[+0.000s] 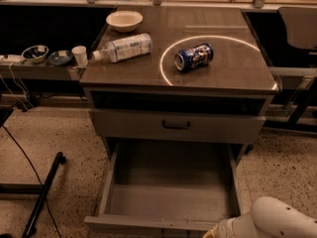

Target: Close middle drawer

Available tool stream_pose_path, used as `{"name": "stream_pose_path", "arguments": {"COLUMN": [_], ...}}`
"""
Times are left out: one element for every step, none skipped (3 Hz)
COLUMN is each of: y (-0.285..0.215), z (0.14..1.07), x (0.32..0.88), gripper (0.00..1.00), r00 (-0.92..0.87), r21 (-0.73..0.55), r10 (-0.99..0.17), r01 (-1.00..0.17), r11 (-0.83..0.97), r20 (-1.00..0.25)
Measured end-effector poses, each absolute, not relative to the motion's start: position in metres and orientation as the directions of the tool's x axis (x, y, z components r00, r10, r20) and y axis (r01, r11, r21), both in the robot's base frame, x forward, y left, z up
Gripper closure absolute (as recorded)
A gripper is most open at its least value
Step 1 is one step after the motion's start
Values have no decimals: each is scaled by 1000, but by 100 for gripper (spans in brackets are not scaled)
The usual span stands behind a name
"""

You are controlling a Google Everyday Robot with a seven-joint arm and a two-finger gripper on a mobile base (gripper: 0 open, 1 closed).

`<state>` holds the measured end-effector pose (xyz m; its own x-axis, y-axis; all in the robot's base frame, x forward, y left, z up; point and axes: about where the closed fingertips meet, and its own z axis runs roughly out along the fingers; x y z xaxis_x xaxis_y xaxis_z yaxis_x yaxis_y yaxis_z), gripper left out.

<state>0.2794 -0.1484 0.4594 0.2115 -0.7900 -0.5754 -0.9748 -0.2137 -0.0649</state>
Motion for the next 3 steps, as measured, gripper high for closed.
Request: {"name": "stream_pose_path", "arguments": {"y": [-132, -123, -121], "z": [441, 431, 428], "x": [304, 318, 320], "gripper": [100, 100, 100], "r00": [221, 220, 216], "r21": [-104, -116, -115], "r10": [-762, -759, -760], "r01": [-974, -975, -976], "r11": [-200, -189, -184], "r20": [-608, -613, -612]}}
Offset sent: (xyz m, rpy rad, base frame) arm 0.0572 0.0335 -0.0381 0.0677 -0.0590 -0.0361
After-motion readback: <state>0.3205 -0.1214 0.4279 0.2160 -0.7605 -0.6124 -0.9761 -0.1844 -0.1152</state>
